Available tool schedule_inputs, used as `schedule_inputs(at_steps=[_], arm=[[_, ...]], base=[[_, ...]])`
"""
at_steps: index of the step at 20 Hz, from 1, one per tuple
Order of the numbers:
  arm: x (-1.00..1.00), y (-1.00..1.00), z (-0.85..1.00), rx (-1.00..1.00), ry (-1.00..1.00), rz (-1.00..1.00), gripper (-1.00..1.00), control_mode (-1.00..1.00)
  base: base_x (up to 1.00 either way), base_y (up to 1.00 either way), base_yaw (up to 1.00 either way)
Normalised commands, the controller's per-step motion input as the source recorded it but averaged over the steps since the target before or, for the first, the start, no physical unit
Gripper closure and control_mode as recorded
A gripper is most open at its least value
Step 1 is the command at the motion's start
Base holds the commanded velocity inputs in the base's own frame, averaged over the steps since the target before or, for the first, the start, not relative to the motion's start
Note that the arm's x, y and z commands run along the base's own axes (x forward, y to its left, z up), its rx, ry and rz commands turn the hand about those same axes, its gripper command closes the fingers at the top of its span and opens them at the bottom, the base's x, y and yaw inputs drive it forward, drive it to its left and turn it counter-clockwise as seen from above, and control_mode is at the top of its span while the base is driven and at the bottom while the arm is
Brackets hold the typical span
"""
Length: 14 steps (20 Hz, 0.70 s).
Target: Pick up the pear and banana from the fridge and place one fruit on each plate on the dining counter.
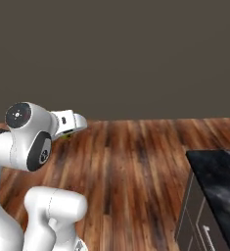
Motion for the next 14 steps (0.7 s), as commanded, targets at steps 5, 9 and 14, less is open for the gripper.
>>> schedule_inputs(at_steps=[5,9,14], arm=[[0.00,0.00,0.00,0.00,0.00,0.00,1.00,1.00],[0.00,0.00,0.00,0.00,0.00,0.00,1.00,1.00],[0.00,0.00,0.00,0.00,0.00,0.00,1.00,1.00]], base=[[0.83,0.38,-0.30],[0.83,0.33,-0.33],[0.80,0.26,-0.38]])
